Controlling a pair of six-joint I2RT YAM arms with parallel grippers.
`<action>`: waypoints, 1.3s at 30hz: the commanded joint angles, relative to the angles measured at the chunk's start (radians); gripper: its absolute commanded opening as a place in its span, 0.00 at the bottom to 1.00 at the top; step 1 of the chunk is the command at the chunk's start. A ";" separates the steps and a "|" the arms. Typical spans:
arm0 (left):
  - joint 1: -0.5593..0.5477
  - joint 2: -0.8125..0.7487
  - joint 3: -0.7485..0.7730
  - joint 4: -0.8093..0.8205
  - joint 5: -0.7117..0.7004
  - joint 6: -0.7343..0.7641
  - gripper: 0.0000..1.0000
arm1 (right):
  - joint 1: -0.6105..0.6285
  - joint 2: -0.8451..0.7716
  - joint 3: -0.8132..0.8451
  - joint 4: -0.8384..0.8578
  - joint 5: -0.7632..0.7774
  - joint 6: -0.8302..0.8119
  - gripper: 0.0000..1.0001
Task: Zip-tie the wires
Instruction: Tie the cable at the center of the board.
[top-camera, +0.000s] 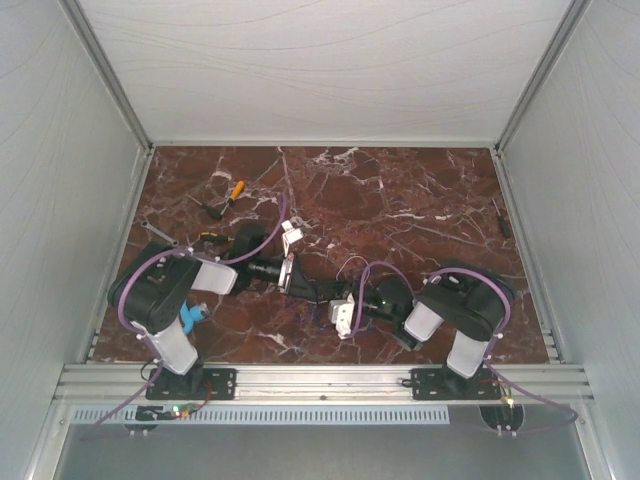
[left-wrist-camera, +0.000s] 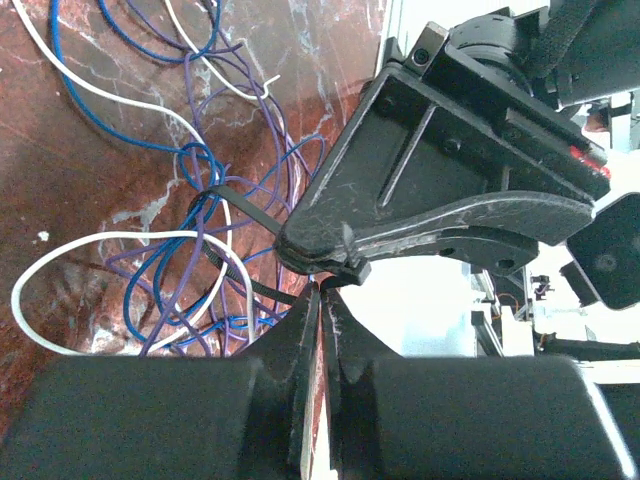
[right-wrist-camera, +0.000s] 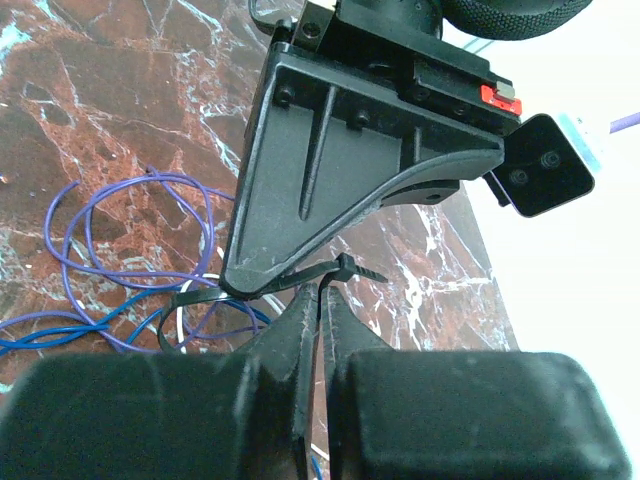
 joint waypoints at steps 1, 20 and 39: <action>0.012 -0.007 0.040 0.138 0.031 -0.047 0.00 | 0.025 -0.002 0.003 0.003 0.003 -0.083 0.00; 0.062 0.001 0.043 0.171 -0.019 -0.119 0.00 | 0.056 -0.005 0.004 -0.012 0.038 -0.133 0.00; 0.092 0.046 0.090 0.141 -0.047 -0.141 0.00 | 0.075 -0.013 0.009 -0.026 0.047 -0.159 0.00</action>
